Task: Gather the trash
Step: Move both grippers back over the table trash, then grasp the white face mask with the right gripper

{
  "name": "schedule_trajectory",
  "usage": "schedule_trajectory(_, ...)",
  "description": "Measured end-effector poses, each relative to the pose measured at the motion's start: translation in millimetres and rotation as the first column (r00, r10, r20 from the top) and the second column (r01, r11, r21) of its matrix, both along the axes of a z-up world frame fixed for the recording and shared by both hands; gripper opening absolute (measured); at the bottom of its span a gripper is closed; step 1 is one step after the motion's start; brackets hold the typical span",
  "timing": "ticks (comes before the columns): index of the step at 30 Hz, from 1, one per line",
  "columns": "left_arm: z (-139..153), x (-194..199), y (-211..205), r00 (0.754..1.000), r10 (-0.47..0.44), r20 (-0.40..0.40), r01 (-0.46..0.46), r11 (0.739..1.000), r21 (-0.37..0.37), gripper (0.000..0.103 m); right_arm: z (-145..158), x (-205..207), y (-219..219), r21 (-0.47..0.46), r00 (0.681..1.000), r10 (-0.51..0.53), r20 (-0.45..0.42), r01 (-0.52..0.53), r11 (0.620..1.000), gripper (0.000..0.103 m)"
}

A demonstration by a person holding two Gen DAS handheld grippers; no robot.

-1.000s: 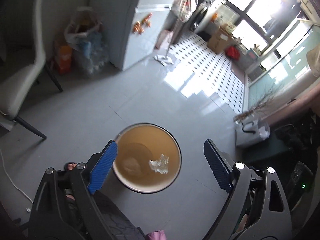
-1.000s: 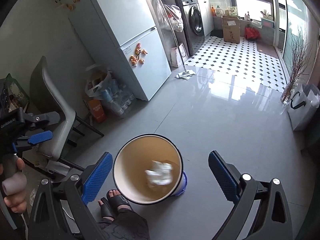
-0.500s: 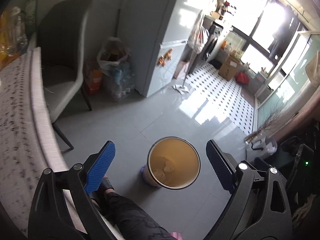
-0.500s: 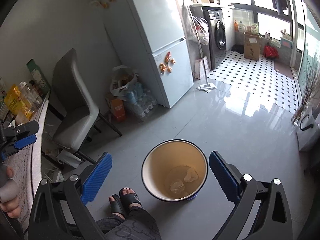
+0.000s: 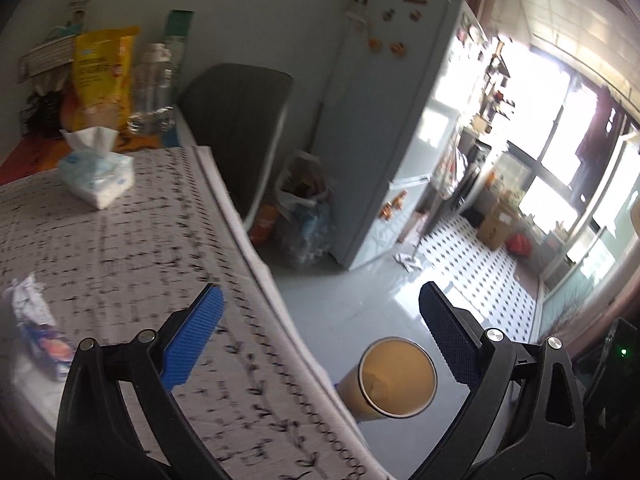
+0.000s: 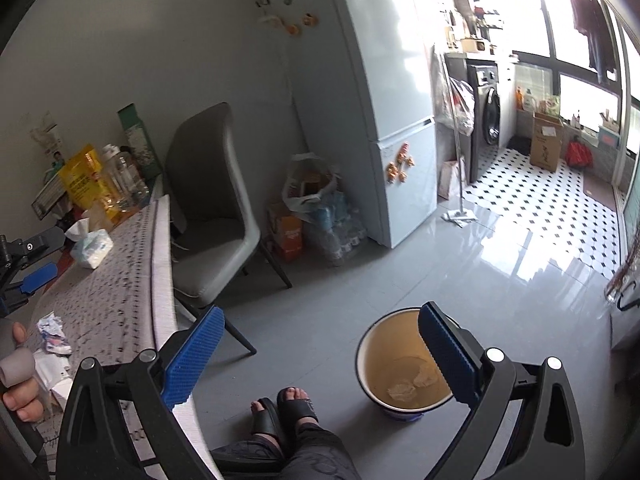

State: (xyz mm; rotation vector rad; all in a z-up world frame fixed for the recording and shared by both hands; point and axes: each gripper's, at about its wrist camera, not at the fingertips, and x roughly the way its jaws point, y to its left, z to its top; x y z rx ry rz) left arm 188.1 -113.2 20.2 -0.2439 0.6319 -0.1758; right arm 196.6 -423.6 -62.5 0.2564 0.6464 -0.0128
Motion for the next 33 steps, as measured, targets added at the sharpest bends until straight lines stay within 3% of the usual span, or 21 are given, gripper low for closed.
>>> schedule_trajectory(8, -1, -43, 63, 0.992, 0.124, 0.032, -0.125, 0.992, 0.002, 0.097, 18, -9, 61, -0.016, 0.992, 0.116, 0.047, -0.115, 0.993, 0.095)
schedule_trajectory(14, -7, -65, 99, 0.987, 0.158, 0.026, -0.159, 0.986, 0.047, 0.097, 27, -13, 97, -0.043, 0.976, 0.208, 0.064, -0.205, 0.978, 0.095)
schedule_trajectory(18, -11, -84, 133, 0.982, 0.189, 0.023, -0.189, 0.982, -0.006, 0.097, 31, -11, 117, -0.015, 0.955, 0.296, 0.036, -0.296, 0.955, 0.095)
schedule_trajectory(21, -15, -95, 163, 0.977, 0.213, -0.006, -0.213, 0.976, -0.042, 0.097, 32, -16, 141, -0.046, 0.932, 0.362, 0.039, -0.36, 0.932, 0.095)
schedule_trajectory(24, -14, -109, 195, 0.957, 0.291, -0.009, -0.291, 0.956, -0.041, 0.097, 32, -19, 164, -0.065, 0.902, 0.429, 0.039, -0.427, 0.902, 0.094)
schedule_trajectory(33, -18, -144, 251, 0.92, 0.392, -0.02, -0.392, 0.919, -0.034, 0.097, 24, -18, 235, -0.042, 0.784, 0.621, 0.004, -0.62, 0.783, 0.077)
